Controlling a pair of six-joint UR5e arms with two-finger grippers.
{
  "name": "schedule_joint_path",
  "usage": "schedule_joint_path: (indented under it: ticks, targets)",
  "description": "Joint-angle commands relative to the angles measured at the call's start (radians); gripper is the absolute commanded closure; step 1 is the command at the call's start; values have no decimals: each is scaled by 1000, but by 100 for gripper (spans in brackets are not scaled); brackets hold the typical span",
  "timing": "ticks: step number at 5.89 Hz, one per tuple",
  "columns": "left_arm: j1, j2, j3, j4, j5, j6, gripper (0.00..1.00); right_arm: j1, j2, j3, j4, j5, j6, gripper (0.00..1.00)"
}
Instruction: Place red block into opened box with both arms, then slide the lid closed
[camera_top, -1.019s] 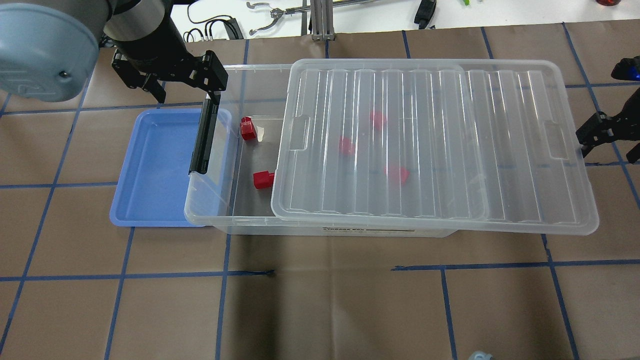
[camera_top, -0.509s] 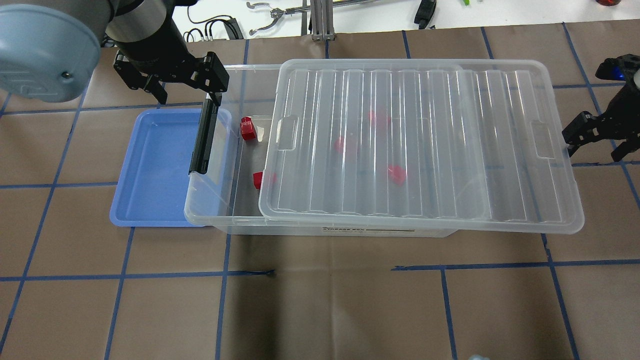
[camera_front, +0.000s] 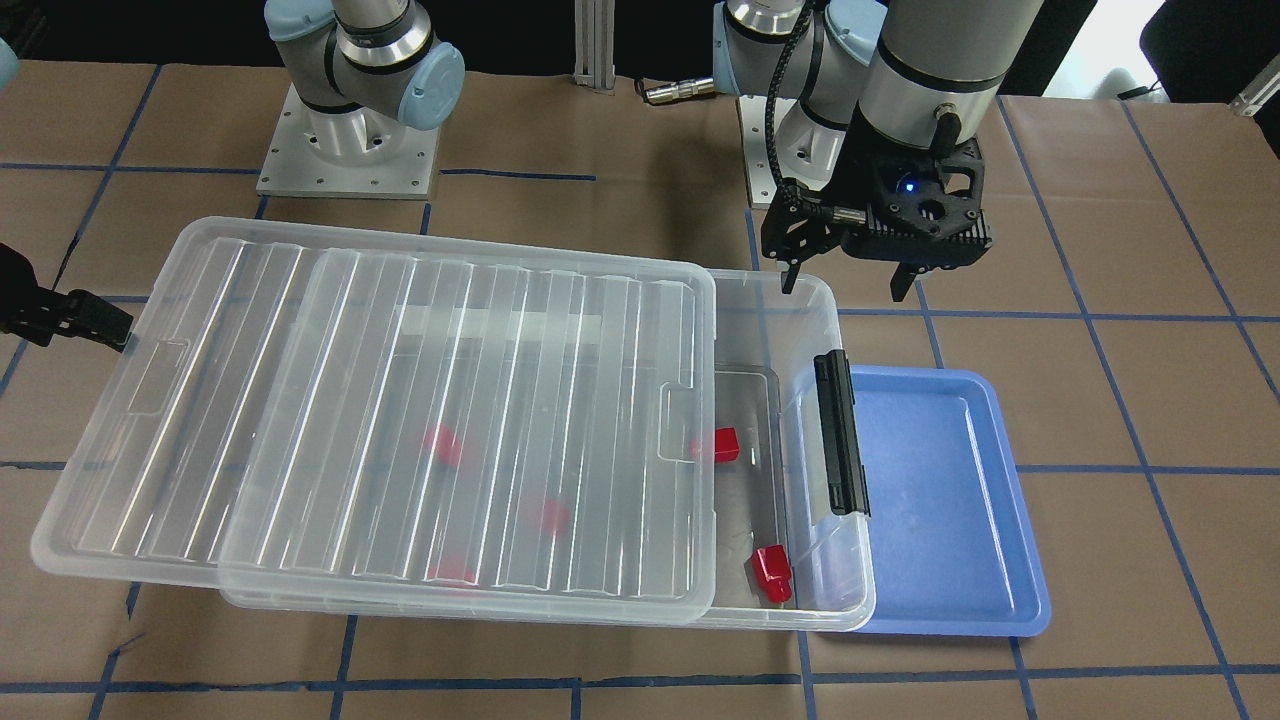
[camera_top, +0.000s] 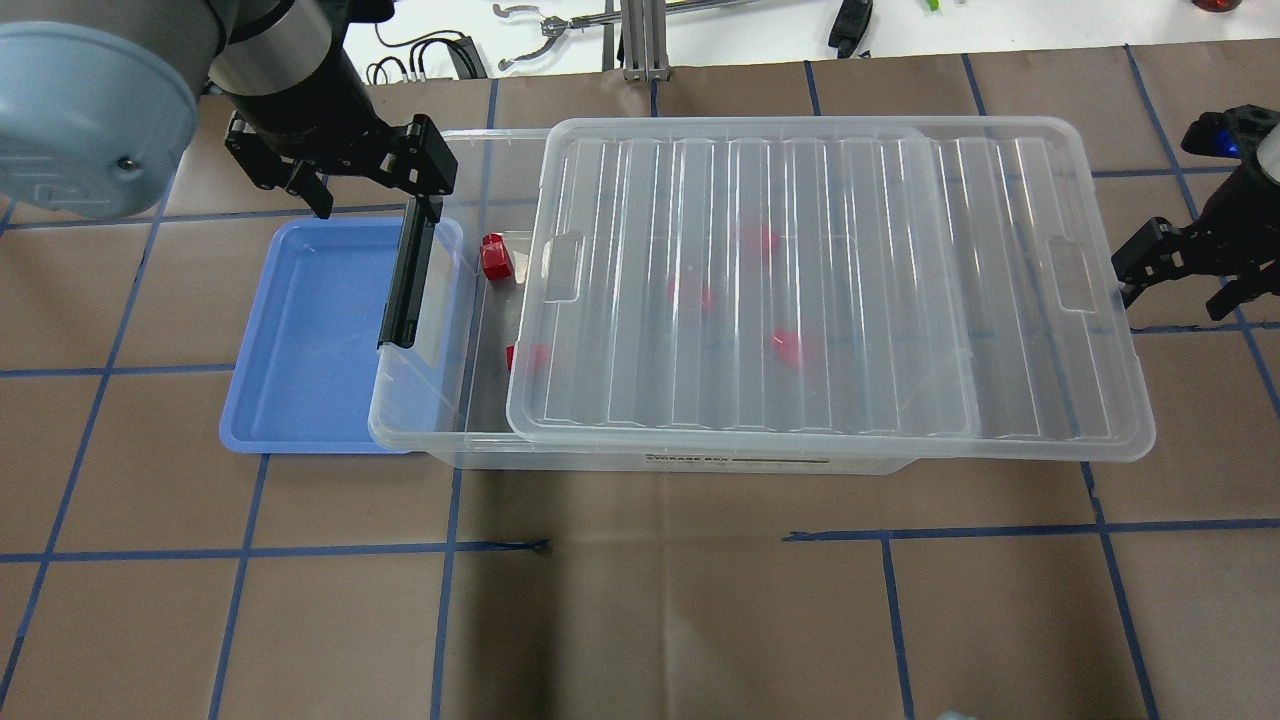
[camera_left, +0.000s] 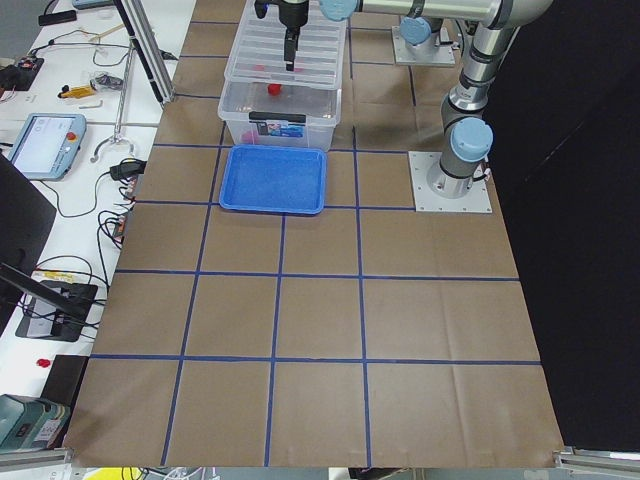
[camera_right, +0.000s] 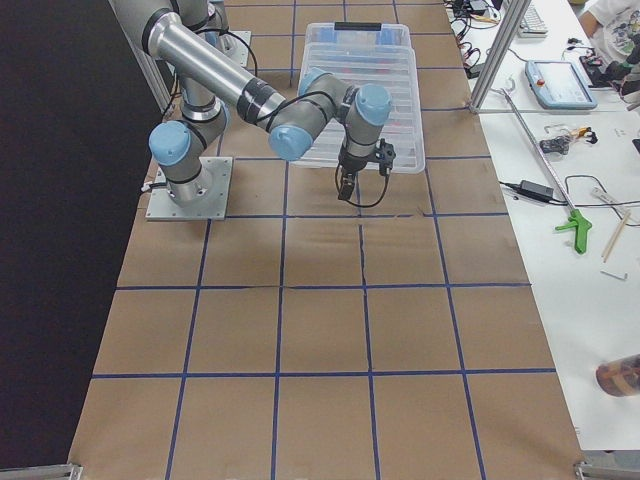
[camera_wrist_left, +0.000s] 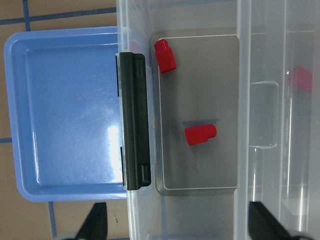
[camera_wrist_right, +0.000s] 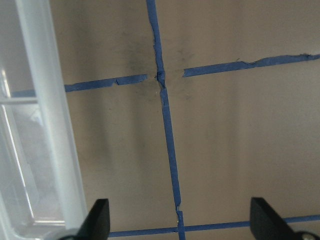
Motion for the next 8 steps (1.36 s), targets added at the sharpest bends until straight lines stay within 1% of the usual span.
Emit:
schedule_joint_path:
  ticks: [1, 4, 5, 6, 8]
  targets:
    - [2, 2, 26, -3, -2, 0, 1, 46, -2, 0, 0, 6, 41, 0]
    - [-1, 9, 25, 5, -1, -11, 1, 54, -16, 27, 0, 21, 58, 0]
    - [-1, 13, 9, 0, -23, -8, 1, 70, -19, 31, 0, 30, 78, 0]
    - [3, 5, 15, 5, -101, -5, 1, 74, -29, 32, 0, 30, 98, 0]
    - [0, 13, 0, 13, -103, -9, 1, 119, -30, 41, 0, 43, 131, 0]
